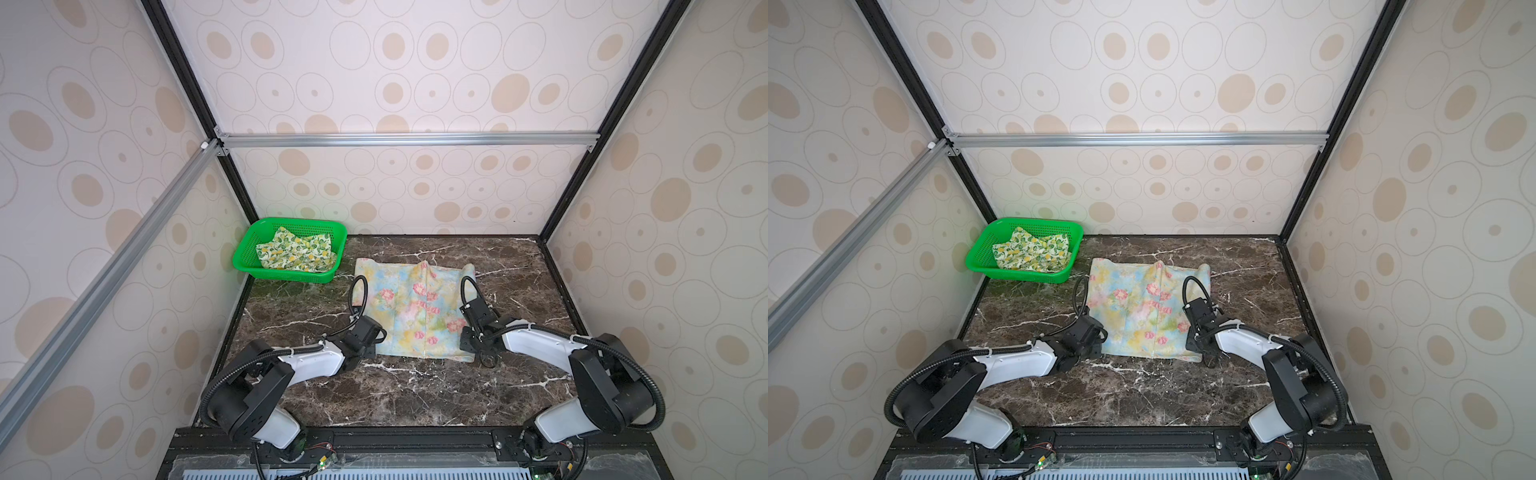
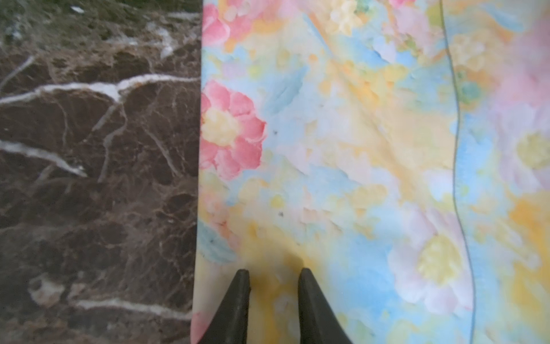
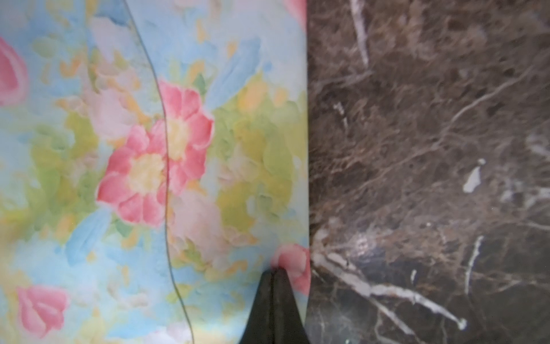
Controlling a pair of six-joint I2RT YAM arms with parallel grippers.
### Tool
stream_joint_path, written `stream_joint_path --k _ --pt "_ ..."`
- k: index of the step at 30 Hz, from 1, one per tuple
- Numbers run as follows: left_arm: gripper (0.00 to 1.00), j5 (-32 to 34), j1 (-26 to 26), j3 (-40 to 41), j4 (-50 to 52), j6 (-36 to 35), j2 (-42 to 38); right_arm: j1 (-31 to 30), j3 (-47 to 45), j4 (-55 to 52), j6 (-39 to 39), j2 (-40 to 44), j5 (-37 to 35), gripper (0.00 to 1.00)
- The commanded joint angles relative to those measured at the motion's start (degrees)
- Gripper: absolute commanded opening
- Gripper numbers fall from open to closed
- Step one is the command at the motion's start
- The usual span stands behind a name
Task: Fold and stack skirts
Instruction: Rotate the skirt at the center of the table.
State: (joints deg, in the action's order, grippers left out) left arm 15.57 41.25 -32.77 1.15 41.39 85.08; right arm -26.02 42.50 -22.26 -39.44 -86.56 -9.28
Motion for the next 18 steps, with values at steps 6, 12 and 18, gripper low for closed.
stream_joint_path --k 6,12,18 --pt "0.35 -1.0 6.8 -0.8 10.9 6.8 -3.5 3.7 4.5 -2.3 6.4 -0.2 -0.5 0.00" --pt "0.61 2.0 6.7 -4.5 17.4 3.9 -8.6 3.7 2.4 -4.7 7.0 7.2 2.3 0.28" --pt "0.70 -0.1 6.7 -3.2 22.6 3.6 -10.3 3.9 -2.7 -8.0 4.9 15.2 5.7 0.50"
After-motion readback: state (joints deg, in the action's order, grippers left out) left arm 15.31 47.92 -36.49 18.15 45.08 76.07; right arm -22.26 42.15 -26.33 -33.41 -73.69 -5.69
